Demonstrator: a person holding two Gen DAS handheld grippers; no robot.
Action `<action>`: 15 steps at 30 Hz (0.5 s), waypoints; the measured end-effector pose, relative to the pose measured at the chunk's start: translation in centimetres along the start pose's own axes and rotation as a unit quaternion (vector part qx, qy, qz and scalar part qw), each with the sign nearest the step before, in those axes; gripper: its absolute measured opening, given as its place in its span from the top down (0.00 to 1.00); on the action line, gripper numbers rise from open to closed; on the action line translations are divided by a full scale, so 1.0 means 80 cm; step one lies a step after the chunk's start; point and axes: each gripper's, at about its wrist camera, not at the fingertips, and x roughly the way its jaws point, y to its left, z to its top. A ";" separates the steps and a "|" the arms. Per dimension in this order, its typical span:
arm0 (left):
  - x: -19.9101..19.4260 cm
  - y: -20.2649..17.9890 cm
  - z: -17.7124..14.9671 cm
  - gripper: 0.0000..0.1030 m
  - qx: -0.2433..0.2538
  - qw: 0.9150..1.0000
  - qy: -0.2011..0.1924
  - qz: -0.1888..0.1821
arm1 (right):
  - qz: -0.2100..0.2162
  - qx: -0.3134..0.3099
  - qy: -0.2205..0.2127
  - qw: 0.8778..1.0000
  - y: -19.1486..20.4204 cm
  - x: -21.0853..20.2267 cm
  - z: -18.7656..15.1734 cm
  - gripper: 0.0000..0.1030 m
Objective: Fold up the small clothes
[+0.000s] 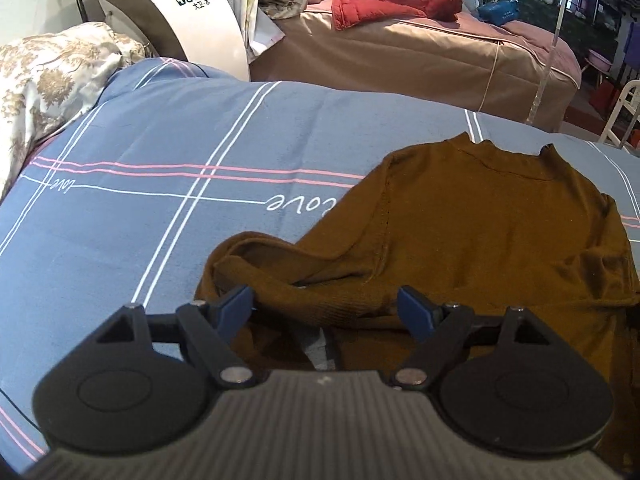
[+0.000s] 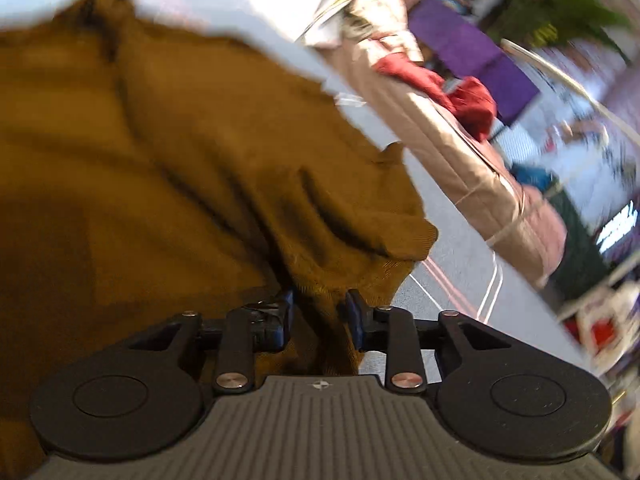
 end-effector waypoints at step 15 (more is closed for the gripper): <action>0.004 0.029 -0.010 0.23 -0.014 1.000 -0.002 0.002 | -0.041 0.288 0.034 0.956 -0.112 -0.059 -0.111 0.33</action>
